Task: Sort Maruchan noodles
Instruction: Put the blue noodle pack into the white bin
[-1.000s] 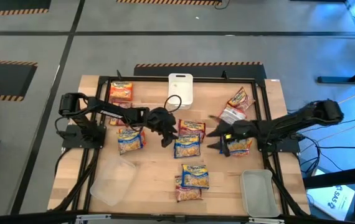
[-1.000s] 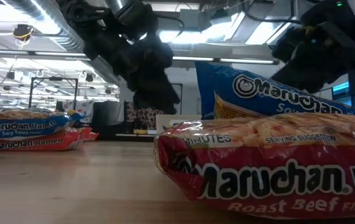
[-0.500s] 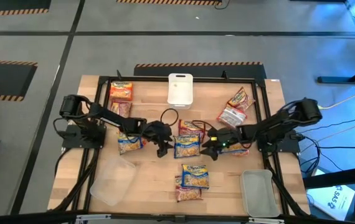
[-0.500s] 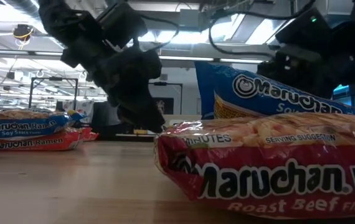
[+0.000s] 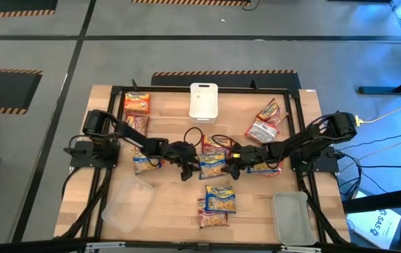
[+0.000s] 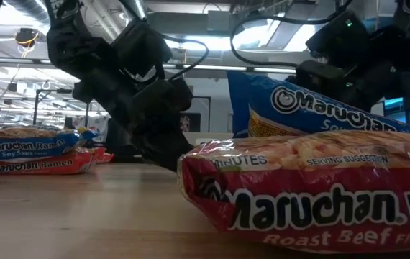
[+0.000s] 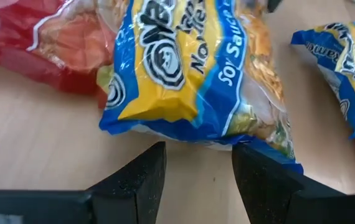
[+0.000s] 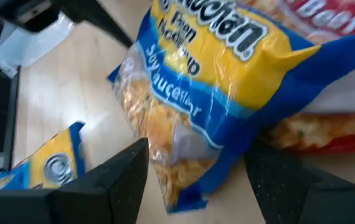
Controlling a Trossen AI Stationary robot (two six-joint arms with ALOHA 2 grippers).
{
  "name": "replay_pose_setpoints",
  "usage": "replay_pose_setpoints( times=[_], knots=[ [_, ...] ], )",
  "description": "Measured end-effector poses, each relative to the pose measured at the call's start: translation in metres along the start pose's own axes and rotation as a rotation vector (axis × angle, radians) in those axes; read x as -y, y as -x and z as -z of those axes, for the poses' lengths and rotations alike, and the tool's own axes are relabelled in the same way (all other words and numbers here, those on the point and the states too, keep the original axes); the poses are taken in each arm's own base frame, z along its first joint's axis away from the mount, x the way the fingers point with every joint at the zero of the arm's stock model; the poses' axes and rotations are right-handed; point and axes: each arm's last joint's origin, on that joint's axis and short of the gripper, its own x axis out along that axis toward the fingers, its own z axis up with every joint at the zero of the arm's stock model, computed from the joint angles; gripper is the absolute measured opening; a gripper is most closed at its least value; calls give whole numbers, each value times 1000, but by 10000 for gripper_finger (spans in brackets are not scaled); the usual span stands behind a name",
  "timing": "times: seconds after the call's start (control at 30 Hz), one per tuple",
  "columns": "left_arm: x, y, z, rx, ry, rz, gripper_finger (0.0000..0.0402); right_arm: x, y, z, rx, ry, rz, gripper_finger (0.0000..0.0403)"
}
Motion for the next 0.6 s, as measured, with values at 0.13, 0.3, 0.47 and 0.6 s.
replay_pose_setpoints(
  times=[0.13, 0.3, 0.47, 0.6],
  knots=[
    [0, -1, -1, 16, -5, -7, 179, 0, 0, 0, 8, 16, 6, 243],
    [0, -1, -2, 33, -8, -9, 179, 0, 0, -1, 14, 20, 0, 243],
    [2, -1, -3, 31, -11, 36, 179, 4, 0, 4, -48, -69, 33, 243],
    [3, -1, -4, 37, -14, 46, 179, 2, 0, 3, -38, -107, 23, 243]
  ],
)
